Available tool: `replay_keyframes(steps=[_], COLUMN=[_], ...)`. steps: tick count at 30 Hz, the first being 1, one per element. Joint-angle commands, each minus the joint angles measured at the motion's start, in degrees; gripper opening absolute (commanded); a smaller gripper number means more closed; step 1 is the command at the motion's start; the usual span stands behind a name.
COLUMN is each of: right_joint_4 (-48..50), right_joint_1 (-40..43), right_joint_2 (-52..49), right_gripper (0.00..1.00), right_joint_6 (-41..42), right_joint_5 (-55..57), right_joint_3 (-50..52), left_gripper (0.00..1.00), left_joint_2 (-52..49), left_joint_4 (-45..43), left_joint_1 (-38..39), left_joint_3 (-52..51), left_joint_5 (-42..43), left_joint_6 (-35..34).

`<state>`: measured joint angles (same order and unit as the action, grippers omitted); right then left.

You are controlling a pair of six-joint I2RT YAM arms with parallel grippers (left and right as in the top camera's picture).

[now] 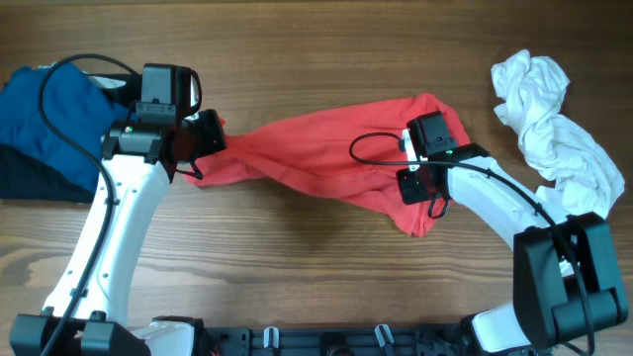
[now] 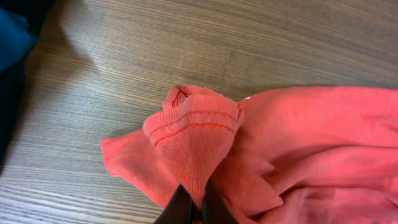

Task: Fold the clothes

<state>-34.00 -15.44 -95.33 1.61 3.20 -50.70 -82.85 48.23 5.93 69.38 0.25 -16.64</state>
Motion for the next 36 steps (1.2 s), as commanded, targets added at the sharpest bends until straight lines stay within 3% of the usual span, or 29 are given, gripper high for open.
replay_keyframes(steps=[1, 3, 7, 10, 18, 22, 27, 30, 34, 36], right_joint_4=[-3.9, -8.6, -21.2, -27.9, -33.9, -36.1, -36.7, -34.9, -22.6, -20.3], right_joint_1=[0.1, 0.7, 1.6, 1.6, 1.6, 1.6, 1.6, 2.2, 8.5, 11.9], right_joint_2=[5.9, 11.8, 26.4, 33.7, 42.0, 42.0, 30.1, 13.8, -6.4, -10.6], right_gripper=[0.04, 0.04, 0.04, 0.04, 0.04, 0.04, 0.04, 0.04, 0.04, 0.04], right_joint_6=[6.1, 6.5, 7.8, 7.5, 7.4, 7.4, 5.2, 4.4, 2.9, 3.5], right_joint_5=[0.2, 2.3, 15.2, 18.9, 25.6, 25.5, 25.5, 24.8, 9.4, 8.7], right_joint_3=[-2.4, -7.0, -24.1, -37.3, -55.3, -58.1, -58.0, -58.0, -58.4, -61.6], left_gripper=[0.04, 0.04, 0.04, 0.04, 0.04, 0.04, 0.04, 0.04, 0.04, 0.04], left_joint_2=[0.7, 2.4, 10.5, 19.9, 39.8, 43.7, 33.0, 18.6, -3.7, -11.3], left_joint_4=[-0.7, -0.7, -0.8, -0.7, -0.8, -0.2, 0.3, -2.5, -20.8, -26.3], left_joint_1=[-0.3, -0.3, -1.3, -3.7, -4.3, -4.3, -4.3, -4.3, -4.3, -4.7], left_joint_3=[0.6, 2.1, 6.8, 9.4, 15.8, 15.9, 15.8, 15.8, 16.1, 20.8], left_joint_5=[-0.8, -0.8, -0.8, -0.7, -0.6, -0.6, 3.6, 4.3, 7.1, 7.1], left_joint_6=[-0.5, -0.2, -0.3, -0.3, -0.3, -0.3, -0.3, -0.3, 3.1, 7.2])
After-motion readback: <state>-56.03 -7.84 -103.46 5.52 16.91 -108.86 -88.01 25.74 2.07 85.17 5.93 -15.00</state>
